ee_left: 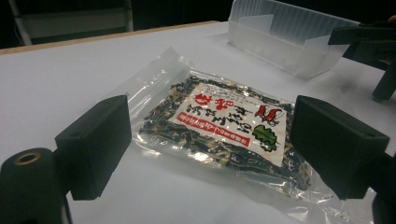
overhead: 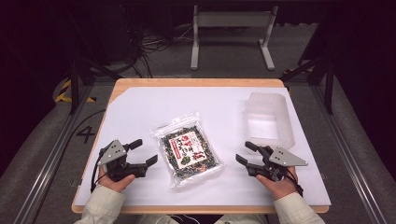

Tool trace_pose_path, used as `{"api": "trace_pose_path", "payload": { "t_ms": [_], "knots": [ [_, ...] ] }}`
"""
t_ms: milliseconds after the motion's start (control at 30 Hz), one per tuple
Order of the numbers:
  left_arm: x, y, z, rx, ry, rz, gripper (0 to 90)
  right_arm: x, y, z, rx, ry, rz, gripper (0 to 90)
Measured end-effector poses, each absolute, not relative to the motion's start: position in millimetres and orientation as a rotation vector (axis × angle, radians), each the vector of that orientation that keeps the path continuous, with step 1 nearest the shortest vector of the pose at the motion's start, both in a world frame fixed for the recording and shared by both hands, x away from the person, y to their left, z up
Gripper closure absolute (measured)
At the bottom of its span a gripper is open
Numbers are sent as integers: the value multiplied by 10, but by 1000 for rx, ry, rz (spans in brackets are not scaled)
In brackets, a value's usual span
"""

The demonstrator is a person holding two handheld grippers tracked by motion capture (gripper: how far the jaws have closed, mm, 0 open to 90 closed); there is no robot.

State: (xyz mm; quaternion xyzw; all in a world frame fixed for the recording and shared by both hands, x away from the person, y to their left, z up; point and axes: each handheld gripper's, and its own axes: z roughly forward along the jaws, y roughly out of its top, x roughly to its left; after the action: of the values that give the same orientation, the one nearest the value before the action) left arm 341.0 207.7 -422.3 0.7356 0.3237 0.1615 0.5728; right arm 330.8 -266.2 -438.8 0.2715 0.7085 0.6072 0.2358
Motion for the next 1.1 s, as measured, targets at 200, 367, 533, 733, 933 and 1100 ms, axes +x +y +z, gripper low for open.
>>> {"api": "trace_pose_path", "payload": {
  "t_ms": [200, 367, 533, 733, 933, 1100],
  "knots": [
    [3472, 2045, -4089, 1729, 740, 375, 142, 3311, -2675, -4389, 755, 1945, 1659, 362],
    [3544, 2006, -4014, 1736, 727, 360, 140, 3315, -2658, -4394, 753, 1957, 1651, 353],
    [3676, 1959, -3954, 1762, 741, 364, 129, 3313, -2640, -4392, 746, 1963, 1651, 345],
    [3854, 1975, -3917, 1767, 762, 357, 145, 3338, -2582, -4383, 742, 1972, 1668, 343],
    [3977, 2012, -3893, 1739, 797, 335, 177, 3345, -2544, -4383, 723, 1986, 1655, 343],
    [4070, 2041, -3889, 1720, 848, 320, 170, 3371, -2540, -4359, 718, 1989, 1644, 344]
  ]
}}
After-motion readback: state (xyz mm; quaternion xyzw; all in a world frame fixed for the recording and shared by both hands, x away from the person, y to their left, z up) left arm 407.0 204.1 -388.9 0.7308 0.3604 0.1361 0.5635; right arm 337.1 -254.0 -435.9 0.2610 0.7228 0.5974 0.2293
